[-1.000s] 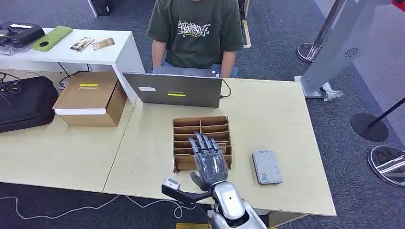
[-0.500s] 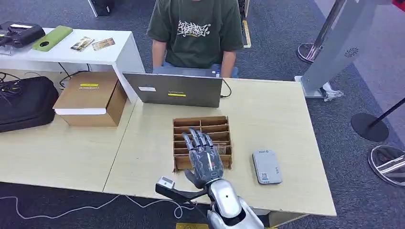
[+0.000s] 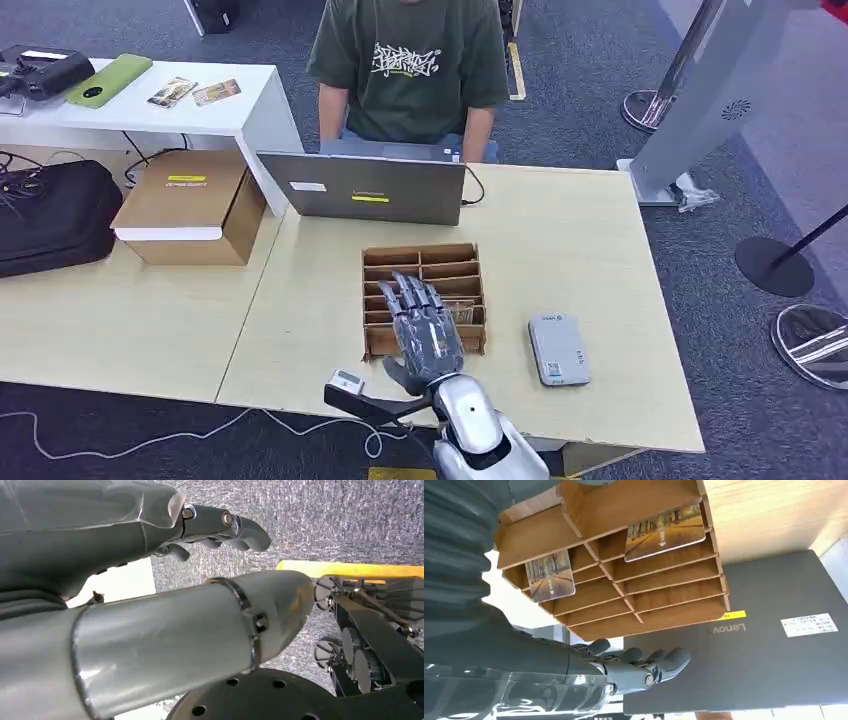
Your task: Pass the card to the sensor for recognition and then transmit it.
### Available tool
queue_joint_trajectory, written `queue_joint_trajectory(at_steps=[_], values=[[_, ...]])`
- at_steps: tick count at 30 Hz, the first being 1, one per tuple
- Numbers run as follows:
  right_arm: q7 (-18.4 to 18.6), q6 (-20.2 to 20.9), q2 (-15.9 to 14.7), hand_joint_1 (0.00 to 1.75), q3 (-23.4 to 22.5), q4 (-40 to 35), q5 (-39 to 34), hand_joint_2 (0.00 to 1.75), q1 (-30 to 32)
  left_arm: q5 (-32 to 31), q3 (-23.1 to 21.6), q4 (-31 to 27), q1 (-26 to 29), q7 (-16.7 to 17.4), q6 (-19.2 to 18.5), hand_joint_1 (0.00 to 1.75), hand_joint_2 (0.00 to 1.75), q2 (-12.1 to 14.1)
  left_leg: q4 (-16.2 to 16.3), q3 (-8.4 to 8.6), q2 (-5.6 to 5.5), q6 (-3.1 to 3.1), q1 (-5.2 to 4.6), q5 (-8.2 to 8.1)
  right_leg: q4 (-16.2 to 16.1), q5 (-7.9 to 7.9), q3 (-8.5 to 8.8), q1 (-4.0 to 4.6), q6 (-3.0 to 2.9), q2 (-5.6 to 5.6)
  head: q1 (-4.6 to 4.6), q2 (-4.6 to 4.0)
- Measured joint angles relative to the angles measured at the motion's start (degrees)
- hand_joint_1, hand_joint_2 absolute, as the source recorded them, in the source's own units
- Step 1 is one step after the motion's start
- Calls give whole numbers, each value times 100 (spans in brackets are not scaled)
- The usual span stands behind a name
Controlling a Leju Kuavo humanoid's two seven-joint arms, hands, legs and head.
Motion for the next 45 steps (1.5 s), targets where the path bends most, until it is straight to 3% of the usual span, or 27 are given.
queue_joint_trajectory(at_steps=[5,10,18,37,45], values=[[18,2,20,0,37,129,29,175,-40,0,98,0,5,0,-2,0,0,-20,0,0,-1,0,0,0,0,0,0,0,0,-1,2,0],[821,376,20,0,310,245,494,175,-177,0,181,0,7,4,-2,0,0,-26,0,0,1,0,0,0,0,0,-1,0,0,1,0,0],[1075,470,13,0,664,258,544,175,-286,0,282,0,18,9,-2,0,0,-52,0,0,0,0,0,0,0,0,-1,0,0,0,0,0],[1036,483,4,0,914,267,544,175,-385,0,411,0,41,9,-4,0,0,-105,0,0,0,0,0,0,0,0,-1,0,0,0,0,0],[837,90,68,0,907,630,468,175,-561,0,409,0,51,9,-37,0,0,-111,0,0,0,0,0,1,0,0,0,0,0,0,0,0]])
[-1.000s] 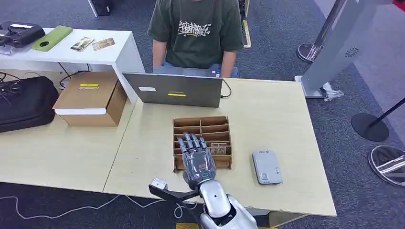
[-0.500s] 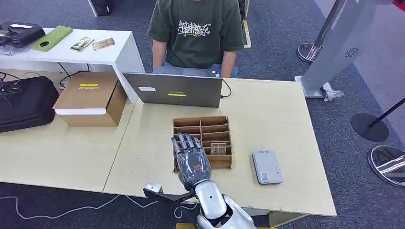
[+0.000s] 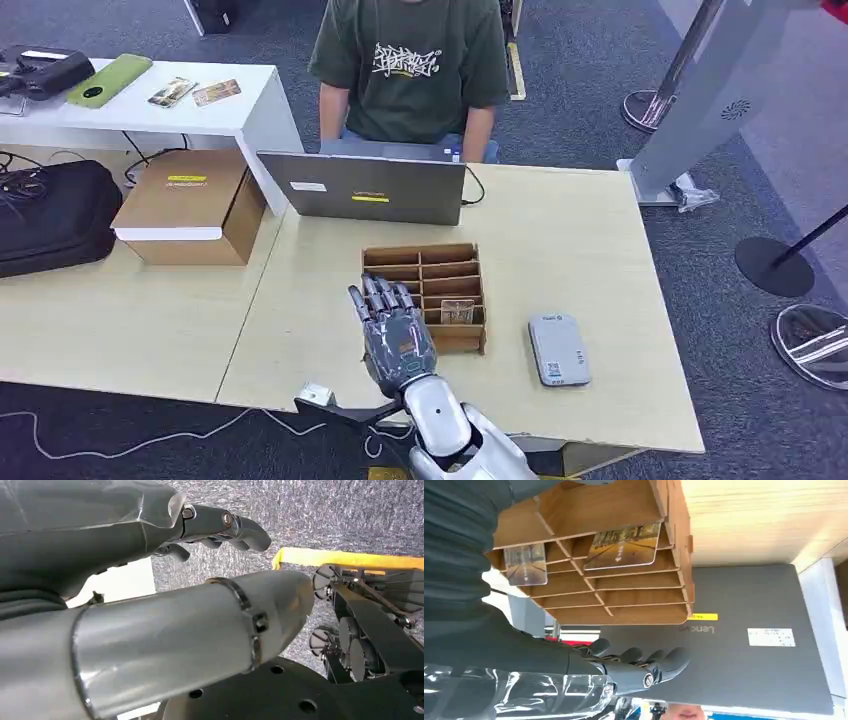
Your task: Pass the card to the sensor for recognition and then transmit it.
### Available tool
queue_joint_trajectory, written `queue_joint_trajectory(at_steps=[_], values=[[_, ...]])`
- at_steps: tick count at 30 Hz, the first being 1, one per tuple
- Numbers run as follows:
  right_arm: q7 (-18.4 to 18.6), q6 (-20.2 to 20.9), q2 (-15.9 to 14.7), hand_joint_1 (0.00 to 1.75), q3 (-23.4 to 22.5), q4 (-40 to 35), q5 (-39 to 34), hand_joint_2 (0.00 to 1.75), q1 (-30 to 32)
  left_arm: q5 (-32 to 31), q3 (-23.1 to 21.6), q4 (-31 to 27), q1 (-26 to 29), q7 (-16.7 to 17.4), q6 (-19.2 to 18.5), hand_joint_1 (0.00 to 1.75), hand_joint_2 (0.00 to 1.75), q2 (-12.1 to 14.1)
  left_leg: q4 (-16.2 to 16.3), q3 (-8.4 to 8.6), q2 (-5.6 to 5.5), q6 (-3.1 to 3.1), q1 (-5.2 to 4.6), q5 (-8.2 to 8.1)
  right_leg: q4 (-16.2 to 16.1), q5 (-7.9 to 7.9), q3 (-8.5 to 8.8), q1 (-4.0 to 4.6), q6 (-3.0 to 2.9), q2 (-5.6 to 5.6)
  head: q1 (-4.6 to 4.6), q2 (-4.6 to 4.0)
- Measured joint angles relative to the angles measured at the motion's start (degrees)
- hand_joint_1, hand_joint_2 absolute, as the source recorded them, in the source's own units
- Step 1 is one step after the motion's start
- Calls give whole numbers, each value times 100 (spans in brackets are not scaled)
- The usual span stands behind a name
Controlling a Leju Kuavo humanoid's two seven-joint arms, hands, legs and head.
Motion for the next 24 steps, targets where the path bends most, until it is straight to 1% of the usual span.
queue_joint_trajectory(at_steps=[4,10,24], values=[[-7,-9,59,0,-171,225,-22,175,-104,-11,0,0,-1,9,4,0,0,9,0,1,0,0,0,0,0,0,0,0,0,1,0,0],[-15,0,100,0,-374,371,-17,175,-151,-17,0,0,-16,70,37,0,0,46,0,0,0,0,0,0,0,0,-1,0,0,1,0,0],[-72,24,127,0,-533,548,24,175,-164,0,0,0,-18,79,52,0,0,59,0,1,1,0,0,0,0,0,-1,0,0,1,0,0]])
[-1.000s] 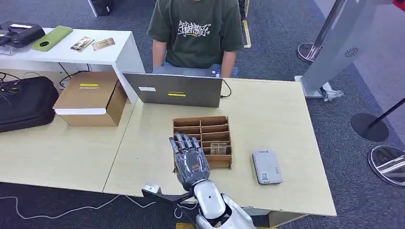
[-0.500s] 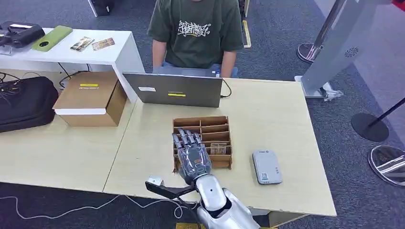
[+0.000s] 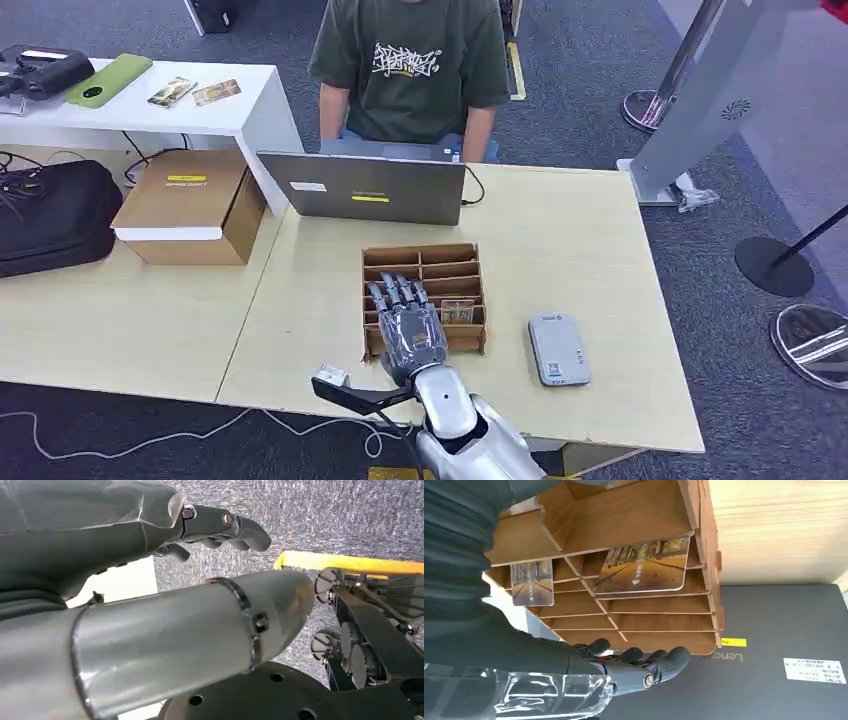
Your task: Pass the card to the sensor for recognition and then transmit it.
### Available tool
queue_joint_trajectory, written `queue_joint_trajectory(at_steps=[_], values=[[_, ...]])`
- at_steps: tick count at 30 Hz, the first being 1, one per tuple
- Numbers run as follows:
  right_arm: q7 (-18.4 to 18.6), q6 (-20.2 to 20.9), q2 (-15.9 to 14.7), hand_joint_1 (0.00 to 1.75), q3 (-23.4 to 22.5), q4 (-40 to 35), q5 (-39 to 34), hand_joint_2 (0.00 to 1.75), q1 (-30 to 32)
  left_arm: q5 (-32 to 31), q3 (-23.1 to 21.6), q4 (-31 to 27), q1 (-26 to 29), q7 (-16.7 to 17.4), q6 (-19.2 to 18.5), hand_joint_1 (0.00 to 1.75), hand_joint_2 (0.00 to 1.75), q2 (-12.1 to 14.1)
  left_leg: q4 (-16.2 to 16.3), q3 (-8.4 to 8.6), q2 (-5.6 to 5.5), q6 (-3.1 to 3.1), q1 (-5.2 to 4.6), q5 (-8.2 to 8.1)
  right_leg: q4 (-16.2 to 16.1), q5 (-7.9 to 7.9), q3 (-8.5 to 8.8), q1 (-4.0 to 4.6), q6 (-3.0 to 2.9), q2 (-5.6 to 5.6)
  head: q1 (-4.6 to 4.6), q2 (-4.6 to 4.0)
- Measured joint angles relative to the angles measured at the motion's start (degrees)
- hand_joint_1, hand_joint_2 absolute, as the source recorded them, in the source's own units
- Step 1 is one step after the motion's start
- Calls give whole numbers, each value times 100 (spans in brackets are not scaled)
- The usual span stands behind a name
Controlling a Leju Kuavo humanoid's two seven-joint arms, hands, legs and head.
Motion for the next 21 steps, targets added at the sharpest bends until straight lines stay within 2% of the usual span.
queue_joint_trajectory(at_steps=[21], values=[[101,136,-9,0,-7,-221,52,175,30,0,0,0,-1,0,26,0,0,26,0,1,1,0,0,0,0,0,-2,0,0,2,0,0]])
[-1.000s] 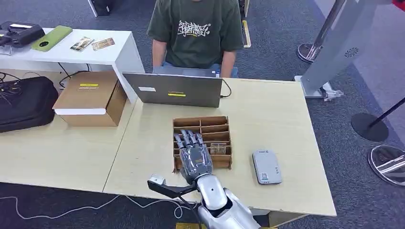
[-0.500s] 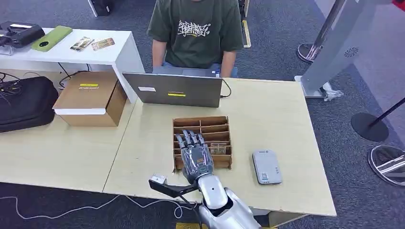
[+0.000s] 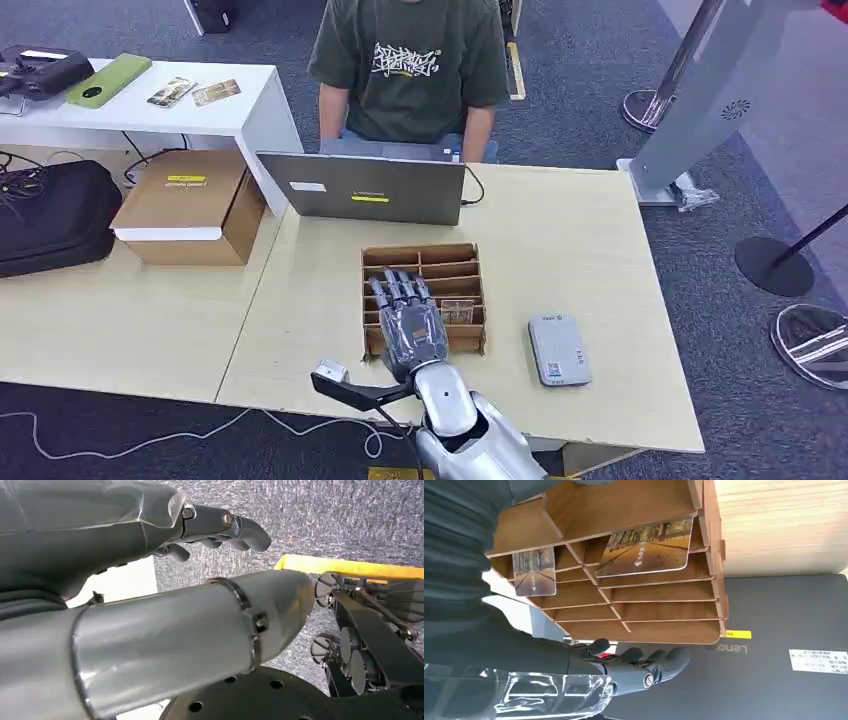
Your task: Pass the card to the sensor for recognition and then transmit it.
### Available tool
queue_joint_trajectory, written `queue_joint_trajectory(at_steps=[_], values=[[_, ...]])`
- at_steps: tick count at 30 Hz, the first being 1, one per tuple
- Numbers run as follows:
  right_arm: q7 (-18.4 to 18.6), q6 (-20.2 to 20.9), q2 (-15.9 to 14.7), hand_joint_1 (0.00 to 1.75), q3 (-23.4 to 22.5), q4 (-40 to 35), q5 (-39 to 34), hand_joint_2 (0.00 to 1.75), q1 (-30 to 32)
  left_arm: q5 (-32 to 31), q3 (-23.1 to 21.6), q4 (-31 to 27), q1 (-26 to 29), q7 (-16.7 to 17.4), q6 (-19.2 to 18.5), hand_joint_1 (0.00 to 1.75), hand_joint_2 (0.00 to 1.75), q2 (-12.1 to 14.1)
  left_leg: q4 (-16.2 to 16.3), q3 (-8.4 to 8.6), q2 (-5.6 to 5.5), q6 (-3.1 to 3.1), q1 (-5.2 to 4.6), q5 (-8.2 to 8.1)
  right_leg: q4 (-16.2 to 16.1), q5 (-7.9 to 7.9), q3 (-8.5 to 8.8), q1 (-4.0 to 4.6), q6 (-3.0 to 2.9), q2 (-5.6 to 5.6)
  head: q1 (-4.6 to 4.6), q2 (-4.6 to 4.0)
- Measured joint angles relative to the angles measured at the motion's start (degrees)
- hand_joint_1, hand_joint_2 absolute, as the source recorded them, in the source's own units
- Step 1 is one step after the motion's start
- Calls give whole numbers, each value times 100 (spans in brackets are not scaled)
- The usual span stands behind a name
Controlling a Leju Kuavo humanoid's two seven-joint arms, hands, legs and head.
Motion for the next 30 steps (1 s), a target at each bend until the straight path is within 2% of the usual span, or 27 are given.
queue_joint_trajectory(at_steps=[30], values=[[-35,129,-7,0,-2,-4,0,175,23,0,0,0,1,0,11,0,0,2,0,0,0,0,0,0,0,0,0,0,0,0,0,0]])
